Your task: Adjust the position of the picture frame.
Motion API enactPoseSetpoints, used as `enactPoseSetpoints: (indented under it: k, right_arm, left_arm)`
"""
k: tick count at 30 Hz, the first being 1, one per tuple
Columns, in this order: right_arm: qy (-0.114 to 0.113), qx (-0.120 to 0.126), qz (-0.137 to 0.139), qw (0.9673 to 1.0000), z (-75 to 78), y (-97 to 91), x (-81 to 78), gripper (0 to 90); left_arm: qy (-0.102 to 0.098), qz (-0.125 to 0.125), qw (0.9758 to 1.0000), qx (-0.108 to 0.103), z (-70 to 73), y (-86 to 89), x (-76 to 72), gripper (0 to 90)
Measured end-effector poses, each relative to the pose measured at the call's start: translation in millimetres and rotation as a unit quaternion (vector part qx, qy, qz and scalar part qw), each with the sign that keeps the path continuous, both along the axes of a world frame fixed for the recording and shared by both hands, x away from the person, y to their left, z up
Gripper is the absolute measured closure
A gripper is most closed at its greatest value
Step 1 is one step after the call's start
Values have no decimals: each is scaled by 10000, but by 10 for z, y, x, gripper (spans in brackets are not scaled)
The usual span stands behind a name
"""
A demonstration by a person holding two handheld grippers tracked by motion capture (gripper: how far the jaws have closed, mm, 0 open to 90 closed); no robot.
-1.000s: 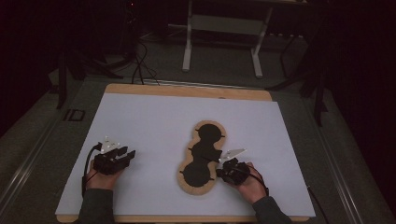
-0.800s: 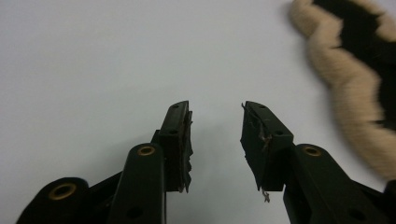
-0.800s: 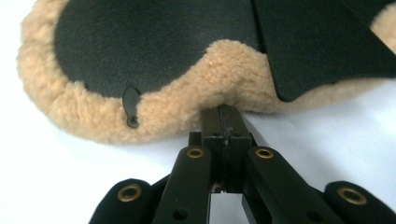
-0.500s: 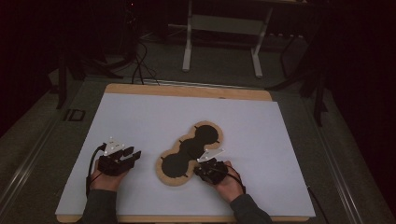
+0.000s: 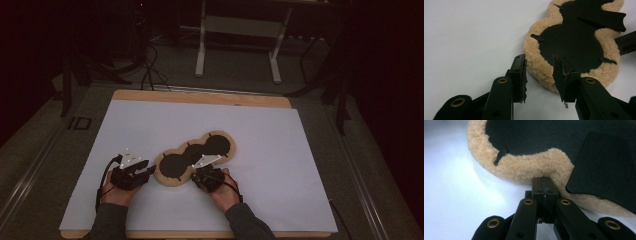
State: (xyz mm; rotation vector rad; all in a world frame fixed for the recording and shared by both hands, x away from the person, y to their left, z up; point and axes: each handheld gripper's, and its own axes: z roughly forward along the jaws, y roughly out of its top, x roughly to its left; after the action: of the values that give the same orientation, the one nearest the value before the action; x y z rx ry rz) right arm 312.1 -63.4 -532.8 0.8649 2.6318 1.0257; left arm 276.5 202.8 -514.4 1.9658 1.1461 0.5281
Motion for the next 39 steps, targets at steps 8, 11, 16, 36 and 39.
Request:
enactPoseSetpoints:
  k: [8,11,16,36,39]
  right_arm:
    - [-179,169,64,9997,195,-232,0,900]
    - [-271,189,-35,9994,282,-317,33,900]
    - [-432,265,-466,9976,360,-531,187,893]
    - [-399,309,-1991,9787,333,-1100,785,820]
    - [-311,316,-2180,9750,294,-1120,882,805]
  left_arm:
    - [69,19,9999,-84,-16,-2,-8,629]
    - [98,59,9999,-64,-24,0,-6,628]
    - [146,70,9999,-56,-32,-5,-23,618]
    - [301,194,9991,229,-131,-146,-182,462]
    - [265,109,9993,232,-140,-180,-204,393]
